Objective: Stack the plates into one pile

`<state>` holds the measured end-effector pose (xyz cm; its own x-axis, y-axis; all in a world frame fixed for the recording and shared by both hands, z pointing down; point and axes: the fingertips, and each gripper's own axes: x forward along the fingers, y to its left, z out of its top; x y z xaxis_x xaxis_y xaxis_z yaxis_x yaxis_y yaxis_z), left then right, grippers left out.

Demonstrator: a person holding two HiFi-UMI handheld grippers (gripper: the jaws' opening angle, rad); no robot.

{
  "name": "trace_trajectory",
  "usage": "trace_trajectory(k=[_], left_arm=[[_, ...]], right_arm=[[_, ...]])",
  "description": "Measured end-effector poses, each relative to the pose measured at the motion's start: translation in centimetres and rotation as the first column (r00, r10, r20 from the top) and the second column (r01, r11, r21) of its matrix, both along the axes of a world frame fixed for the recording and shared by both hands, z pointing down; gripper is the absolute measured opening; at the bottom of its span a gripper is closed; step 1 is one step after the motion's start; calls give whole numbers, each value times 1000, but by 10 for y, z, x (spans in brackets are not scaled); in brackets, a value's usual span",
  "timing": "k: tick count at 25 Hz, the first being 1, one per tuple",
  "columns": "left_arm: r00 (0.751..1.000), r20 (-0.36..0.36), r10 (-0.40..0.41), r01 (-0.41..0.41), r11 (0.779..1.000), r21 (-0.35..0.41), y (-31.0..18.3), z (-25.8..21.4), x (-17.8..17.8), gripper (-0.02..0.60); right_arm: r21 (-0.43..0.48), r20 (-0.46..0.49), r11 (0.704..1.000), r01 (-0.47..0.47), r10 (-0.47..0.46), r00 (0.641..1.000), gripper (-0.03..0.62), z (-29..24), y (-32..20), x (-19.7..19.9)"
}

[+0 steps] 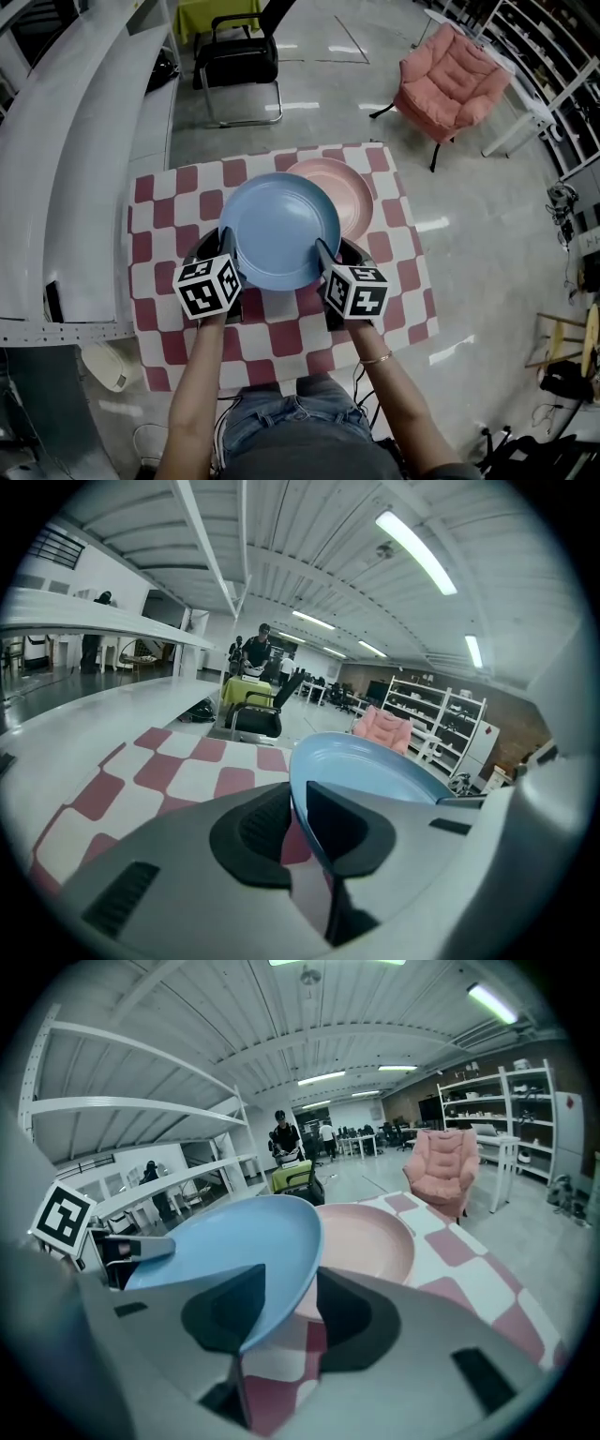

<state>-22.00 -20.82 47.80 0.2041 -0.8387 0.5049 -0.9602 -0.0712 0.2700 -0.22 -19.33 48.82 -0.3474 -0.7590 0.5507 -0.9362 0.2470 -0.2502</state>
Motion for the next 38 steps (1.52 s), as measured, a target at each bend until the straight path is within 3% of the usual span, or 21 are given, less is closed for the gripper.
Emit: trace_trajectory(k=[9,18,38], left_arm=[[999,-5,36,-36,999,-10,-21,5,66,63],[999,-7,54,-54,998,-23,-47,14,108,63],[999,27,37,-35,996,-78,-74,42,123,64]], right_arm=[[8,-13,999,-36,36,999,176,0,-16,67],[4,-39,998,-59,59,997,176,9,-40,108],[-42,-94,999,-30,26,995,176,40,-73,123]])
